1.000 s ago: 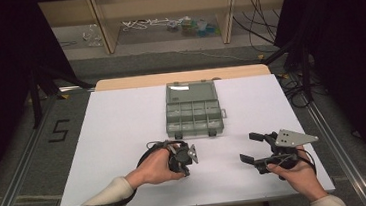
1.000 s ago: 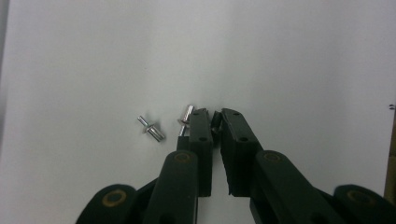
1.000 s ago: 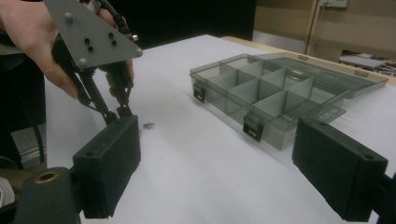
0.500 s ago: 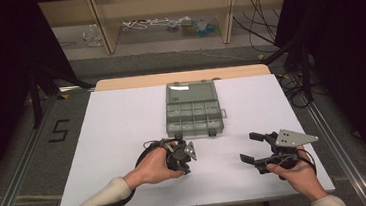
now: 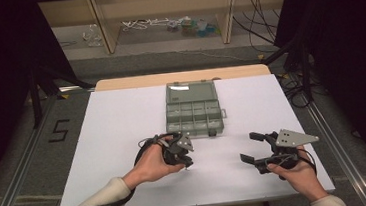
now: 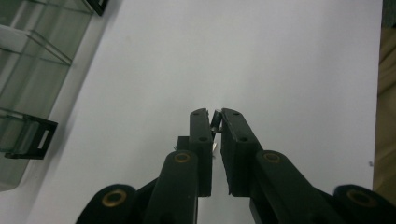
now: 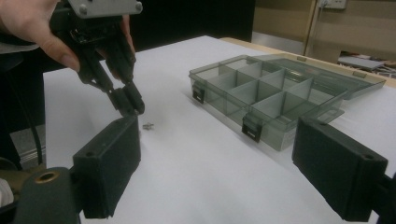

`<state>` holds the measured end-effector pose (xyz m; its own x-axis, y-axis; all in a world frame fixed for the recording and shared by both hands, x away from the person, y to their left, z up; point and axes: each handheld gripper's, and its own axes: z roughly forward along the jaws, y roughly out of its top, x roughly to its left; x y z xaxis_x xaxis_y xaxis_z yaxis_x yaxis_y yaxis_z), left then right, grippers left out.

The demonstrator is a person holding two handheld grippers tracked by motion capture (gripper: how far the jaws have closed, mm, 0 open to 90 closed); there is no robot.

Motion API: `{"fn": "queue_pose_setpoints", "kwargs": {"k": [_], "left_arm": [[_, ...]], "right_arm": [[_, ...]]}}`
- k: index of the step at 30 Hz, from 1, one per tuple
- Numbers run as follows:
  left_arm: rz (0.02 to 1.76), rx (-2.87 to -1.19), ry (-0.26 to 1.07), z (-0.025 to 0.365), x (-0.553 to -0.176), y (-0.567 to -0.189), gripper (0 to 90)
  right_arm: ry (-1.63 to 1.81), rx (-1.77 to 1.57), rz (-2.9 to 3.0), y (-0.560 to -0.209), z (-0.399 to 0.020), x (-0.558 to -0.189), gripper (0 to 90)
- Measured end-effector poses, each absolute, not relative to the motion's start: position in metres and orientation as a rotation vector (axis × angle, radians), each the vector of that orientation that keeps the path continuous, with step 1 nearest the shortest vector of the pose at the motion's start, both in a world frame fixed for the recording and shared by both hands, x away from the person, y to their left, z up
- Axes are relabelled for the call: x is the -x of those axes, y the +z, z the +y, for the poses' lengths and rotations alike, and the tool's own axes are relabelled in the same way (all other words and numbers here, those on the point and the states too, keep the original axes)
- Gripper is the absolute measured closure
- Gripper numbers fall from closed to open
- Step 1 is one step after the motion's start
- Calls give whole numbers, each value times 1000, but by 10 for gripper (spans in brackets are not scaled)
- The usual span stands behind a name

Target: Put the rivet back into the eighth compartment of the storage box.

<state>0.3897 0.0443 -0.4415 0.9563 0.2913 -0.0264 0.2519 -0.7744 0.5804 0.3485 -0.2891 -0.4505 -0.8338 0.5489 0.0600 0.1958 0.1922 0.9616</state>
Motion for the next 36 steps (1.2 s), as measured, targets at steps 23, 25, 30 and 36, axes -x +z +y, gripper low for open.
{"fn": "queue_pose_setpoints", "kwargs": {"k": [23,25,30,36], "left_arm": [[553,-2081,232,42,-415,-427,828],[563,-2040,234,39,-420,-426,828],[573,-2014,250,33,-430,-425,828],[597,-1982,287,18,-446,-424,828]], "right_arm": [[1624,-728,2188,-448,-293,-347,165],[1626,-729,2186,-448,-293,-347,165],[1686,-723,2126,-451,-289,-349,165],[1662,-731,2147,-449,-291,-348,165]]}}
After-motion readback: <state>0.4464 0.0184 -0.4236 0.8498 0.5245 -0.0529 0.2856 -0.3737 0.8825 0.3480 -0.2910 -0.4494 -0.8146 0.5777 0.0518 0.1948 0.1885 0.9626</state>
